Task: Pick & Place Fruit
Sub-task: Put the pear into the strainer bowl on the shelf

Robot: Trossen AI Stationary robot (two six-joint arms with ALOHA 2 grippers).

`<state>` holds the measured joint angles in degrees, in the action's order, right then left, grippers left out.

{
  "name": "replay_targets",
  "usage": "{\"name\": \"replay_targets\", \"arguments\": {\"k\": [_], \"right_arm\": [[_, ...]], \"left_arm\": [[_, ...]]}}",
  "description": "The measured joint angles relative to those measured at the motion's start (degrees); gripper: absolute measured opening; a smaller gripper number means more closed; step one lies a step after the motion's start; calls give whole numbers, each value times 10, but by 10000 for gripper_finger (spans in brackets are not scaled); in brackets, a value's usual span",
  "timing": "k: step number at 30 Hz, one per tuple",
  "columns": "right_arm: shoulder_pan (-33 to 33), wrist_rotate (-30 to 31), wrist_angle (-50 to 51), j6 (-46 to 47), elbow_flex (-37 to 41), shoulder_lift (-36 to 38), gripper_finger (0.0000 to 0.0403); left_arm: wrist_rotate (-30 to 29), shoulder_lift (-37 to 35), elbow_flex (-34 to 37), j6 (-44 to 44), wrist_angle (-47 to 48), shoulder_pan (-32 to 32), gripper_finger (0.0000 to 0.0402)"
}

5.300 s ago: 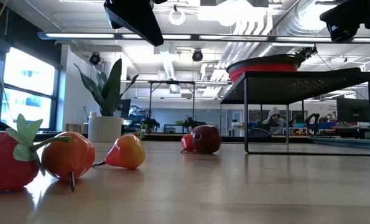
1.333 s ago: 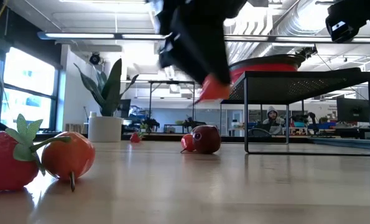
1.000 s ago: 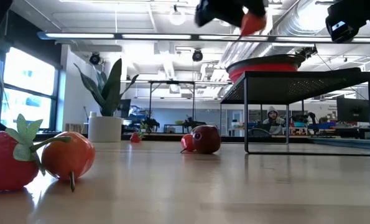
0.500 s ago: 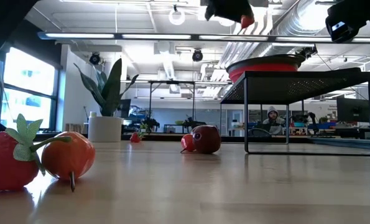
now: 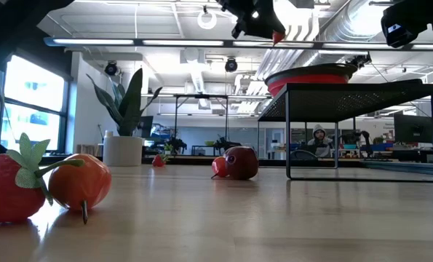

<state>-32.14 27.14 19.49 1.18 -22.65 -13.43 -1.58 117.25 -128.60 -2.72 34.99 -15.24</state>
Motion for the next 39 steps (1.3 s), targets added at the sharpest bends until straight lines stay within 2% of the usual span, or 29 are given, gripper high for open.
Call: {"name": "replay_targets", "arguments": {"k": [11, 22, 28, 39], "right_arm": [[0, 93, 0, -17, 0, 0, 2], [0, 94, 0, -25, 0, 0, 2], [0, 94, 0, -25, 0, 0, 2], [0, 94, 0, -25, 0, 0, 2]], "left_arm": [[1, 26, -1, -4, -72, -9, 154], [-18, 87, 1, 4, -86, -24, 154], [-72, 89, 1, 14, -62, -24, 154], [-76, 89, 0, 18, -50, -24, 154]]}}
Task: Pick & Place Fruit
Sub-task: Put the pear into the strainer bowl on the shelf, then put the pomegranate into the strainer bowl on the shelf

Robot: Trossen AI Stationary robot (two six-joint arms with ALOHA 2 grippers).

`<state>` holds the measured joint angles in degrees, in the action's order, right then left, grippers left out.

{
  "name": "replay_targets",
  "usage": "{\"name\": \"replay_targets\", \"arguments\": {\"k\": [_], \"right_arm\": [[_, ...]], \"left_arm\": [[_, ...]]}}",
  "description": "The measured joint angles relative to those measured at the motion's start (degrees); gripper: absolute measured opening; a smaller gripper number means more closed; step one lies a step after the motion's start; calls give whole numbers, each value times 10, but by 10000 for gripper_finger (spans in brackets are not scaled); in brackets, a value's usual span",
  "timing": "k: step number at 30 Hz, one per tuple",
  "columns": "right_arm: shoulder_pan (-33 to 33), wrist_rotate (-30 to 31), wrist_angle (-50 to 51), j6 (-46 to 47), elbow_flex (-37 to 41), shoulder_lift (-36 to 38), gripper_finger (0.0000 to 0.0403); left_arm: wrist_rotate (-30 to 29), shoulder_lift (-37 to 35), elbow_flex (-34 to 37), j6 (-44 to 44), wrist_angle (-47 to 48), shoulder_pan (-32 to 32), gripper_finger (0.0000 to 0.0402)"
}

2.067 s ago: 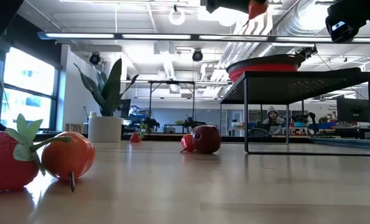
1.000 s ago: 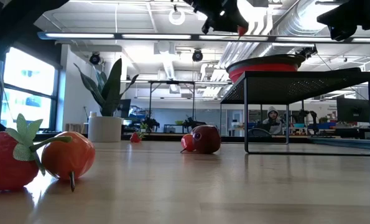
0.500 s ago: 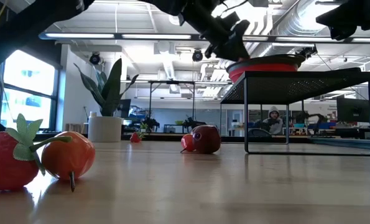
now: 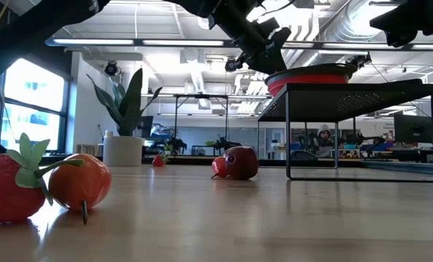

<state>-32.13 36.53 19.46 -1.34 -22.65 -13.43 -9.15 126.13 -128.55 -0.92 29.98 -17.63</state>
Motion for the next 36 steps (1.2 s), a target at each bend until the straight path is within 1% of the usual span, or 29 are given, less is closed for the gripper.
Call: {"name": "replay_targets", "arguments": {"k": [20, 23, 26, 29, 33, 36], "right_arm": [[0, 0, 0, 0, 0, 0, 2], [0, 0, 0, 0, 0, 0, 2], [0, 0, 0, 0, 0, 0, 2], [0, 0, 0, 0, 0, 0, 2], [0, 0, 0, 0, 0, 0, 2], [0, 0, 0, 0, 0, 0, 2]], "left_arm": [[1, 0, 0, 12, -8, 0, 155], [23, 0, 0, 12, -16, 0, 158], [41, 0, 0, 3, -26, 0, 176], [55, 0, 0, -2, -39, 0, 203], [58, 0, 0, -2, -47, 0, 235], [58, 0, 0, -2, -52, 0, 246]]}}
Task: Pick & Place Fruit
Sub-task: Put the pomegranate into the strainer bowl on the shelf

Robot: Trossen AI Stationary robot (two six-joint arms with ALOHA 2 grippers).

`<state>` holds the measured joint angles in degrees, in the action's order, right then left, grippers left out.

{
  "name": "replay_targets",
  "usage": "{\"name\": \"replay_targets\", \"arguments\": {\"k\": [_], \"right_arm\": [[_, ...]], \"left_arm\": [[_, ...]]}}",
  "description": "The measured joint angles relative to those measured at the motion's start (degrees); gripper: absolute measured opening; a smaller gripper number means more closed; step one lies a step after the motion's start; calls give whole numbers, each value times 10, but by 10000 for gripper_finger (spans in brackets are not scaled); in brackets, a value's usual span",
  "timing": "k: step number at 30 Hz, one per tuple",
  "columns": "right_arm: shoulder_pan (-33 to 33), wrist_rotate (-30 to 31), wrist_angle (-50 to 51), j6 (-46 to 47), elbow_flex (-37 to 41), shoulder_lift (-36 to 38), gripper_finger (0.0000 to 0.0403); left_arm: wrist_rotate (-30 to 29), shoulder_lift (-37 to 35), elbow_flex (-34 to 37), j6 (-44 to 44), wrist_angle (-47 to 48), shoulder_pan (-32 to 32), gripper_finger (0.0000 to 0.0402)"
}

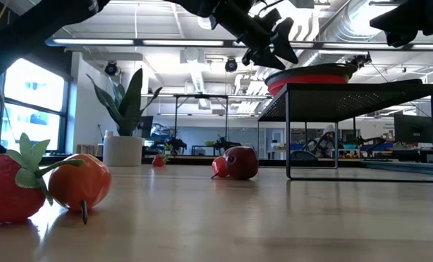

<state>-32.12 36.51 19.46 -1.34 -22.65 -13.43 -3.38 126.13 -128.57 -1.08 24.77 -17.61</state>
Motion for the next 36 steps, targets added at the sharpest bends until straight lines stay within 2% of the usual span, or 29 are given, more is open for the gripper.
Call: {"name": "replay_targets", "arguments": {"k": [29, 34, 36], "right_arm": [[0, 0, -15, -4, 0, 0, 3], [0, 0, -22, -4, 0, 0, 3], [0, 0, -27, -4, 0, 0, 2]], "left_arm": [[3, -5, 0, -2, -20, 0, 248], [4, -10, 0, -49, -18, 0, 248], [22, -12, 0, -51, -20, 3, 248]]}}
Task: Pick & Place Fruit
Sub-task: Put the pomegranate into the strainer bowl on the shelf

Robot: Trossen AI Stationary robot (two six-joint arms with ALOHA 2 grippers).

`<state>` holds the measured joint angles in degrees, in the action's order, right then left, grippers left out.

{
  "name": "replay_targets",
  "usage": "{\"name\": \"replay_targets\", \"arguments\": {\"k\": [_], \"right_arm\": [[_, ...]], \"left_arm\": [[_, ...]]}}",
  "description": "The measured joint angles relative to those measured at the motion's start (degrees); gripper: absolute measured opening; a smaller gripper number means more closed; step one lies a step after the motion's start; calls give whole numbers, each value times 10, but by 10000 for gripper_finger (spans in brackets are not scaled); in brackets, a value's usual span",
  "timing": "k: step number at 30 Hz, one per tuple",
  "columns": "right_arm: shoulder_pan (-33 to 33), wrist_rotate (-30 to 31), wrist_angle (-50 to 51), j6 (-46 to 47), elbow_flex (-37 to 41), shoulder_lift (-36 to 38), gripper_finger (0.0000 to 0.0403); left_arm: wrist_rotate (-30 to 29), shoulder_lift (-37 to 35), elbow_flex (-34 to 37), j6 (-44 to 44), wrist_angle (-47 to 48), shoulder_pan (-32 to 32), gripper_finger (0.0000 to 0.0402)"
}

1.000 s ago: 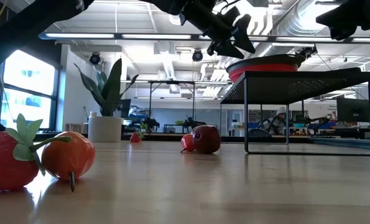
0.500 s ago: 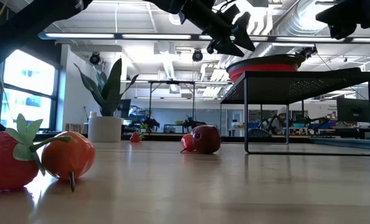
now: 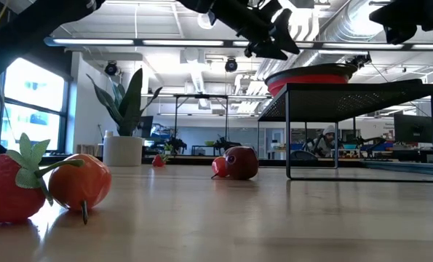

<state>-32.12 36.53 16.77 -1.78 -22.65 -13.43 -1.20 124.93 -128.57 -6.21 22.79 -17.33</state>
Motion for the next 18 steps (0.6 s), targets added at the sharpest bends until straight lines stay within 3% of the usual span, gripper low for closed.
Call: {"name": "replay_targets", "arguments": {"k": [18], "right_arm": [[0, 26, -24, -2, 0, 0, 2]], "left_arm": [[171, -34, 11, -24, 74, -1, 248]]}}
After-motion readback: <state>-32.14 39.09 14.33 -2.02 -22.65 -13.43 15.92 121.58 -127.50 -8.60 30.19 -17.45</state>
